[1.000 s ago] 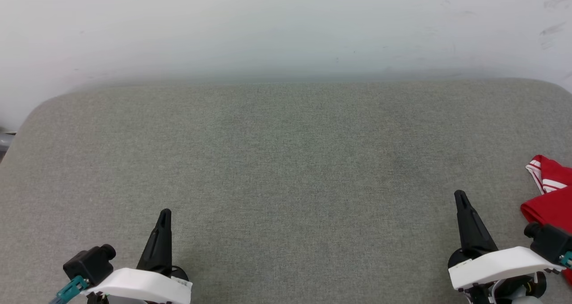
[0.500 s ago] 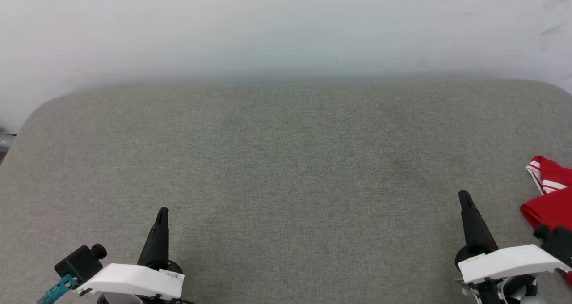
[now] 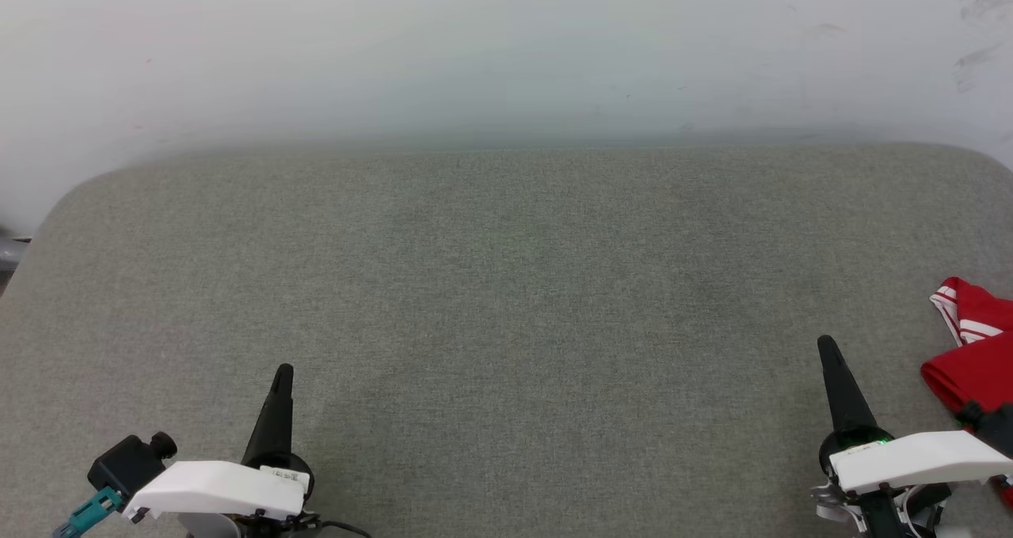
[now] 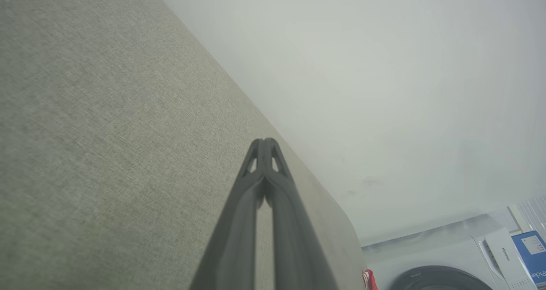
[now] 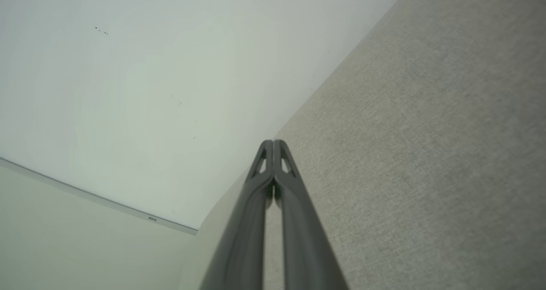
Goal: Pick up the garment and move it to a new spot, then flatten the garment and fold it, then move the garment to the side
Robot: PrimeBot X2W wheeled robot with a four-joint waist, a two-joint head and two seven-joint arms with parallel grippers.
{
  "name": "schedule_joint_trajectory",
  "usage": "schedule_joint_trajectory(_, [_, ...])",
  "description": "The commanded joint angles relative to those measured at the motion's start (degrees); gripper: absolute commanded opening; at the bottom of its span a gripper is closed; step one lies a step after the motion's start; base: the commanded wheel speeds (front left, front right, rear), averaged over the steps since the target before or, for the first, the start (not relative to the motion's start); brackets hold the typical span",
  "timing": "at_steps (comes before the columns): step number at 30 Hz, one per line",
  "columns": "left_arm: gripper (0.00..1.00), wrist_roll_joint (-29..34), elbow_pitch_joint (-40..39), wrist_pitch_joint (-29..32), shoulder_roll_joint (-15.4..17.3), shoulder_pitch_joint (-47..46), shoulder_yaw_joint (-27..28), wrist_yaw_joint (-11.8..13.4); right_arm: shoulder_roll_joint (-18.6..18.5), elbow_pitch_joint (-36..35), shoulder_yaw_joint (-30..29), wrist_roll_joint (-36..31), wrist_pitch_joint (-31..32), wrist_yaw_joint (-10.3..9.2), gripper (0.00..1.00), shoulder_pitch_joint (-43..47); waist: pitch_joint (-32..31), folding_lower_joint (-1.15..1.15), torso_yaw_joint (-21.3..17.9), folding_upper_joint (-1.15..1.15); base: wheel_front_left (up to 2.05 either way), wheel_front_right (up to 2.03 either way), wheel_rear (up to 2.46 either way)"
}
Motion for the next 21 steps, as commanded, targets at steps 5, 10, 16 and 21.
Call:
schedule_joint_trajectory(5, [0.0, -3.98, 0.0, 0.99, -0.04, -1.74, 0.48, -0.29, -0.43, -0.12, -0.45, 4.06, 0.9, -0.02, 0.0, -1.73, -0.08, 0.0, 0.01, 0.0, 0.0, 0.0, 0.0])
schedule_joint_trajectory(10, [0.0, -6.99, 0.37, 1.84, -0.1, -2.03, 0.78, -0.31, -0.42, 0.12, -0.73, 7.08, 1.62, -0.01, 0.0, -1.8, -0.16, 0.0, 0.02, 0.0, 0.0, 0.0, 0.0])
schedule_joint_trajectory(16, [0.0, -10.42, 0.8, 2.76, -0.18, -2.44, 1.14, -0.34, -0.4, 0.4, -1.07, 10.51, 2.39, -0.02, 0.0, -1.95, -0.26, 0.0, 0.04, 0.0, 0.0, 0.0, 0.0])
schedule_joint_trajectory(21, [0.0, -13.15, 1.16, 3.46, -0.25, -2.76, 1.42, -0.33, -0.38, 0.6, -1.35, 13.24, 3.06, -0.02, 0.0, -1.93, -0.33, 0.0, 0.05, 0.0, 0.0, 0.0, 0.0])
